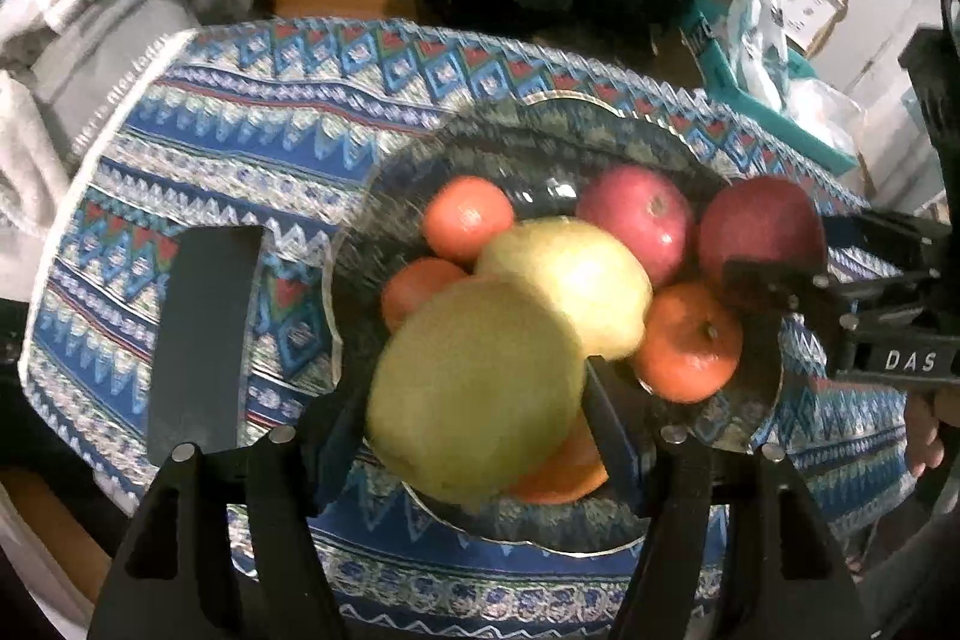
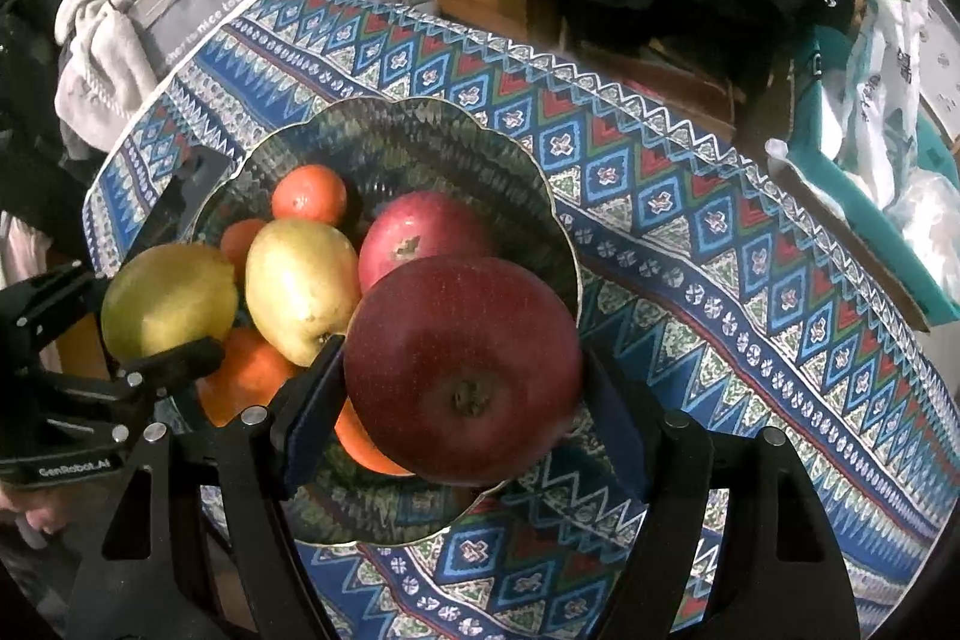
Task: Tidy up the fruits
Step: 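Lower both fruits into the glass bowl and open both grippers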
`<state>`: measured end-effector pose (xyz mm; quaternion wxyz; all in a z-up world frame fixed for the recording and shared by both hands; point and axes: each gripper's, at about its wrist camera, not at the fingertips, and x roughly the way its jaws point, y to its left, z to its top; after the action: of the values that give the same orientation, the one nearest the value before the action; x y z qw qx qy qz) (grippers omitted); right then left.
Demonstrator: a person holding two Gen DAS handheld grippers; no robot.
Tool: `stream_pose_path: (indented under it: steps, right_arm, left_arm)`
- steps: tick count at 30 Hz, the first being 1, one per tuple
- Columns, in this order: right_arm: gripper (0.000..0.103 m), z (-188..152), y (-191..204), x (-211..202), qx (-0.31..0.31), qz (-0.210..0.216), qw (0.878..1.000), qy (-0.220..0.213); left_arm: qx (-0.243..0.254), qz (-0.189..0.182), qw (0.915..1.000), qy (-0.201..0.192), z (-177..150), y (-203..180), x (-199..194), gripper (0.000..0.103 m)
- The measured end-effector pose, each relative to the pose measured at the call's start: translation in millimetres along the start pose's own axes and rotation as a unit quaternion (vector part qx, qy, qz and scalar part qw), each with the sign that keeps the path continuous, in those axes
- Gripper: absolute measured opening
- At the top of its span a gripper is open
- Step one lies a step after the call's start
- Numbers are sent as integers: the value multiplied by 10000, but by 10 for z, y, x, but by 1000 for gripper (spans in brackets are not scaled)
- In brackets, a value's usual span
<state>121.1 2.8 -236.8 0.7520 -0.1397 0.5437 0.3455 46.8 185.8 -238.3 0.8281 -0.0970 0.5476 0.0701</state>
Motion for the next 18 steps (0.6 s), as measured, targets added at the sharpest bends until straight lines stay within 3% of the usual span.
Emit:
stream_pose_path:
  steps: [7,18]
  right_arm:
    - [77,2,-10,-10,26,-7,10000,-32]
    - [77,70,76,-401,11,69,9984,-563]
  left_arm:
    - [-64,-34,9999,-107,24,51,-57,77]
    - [110,-19,9997,-219,25,-92,-216,77]
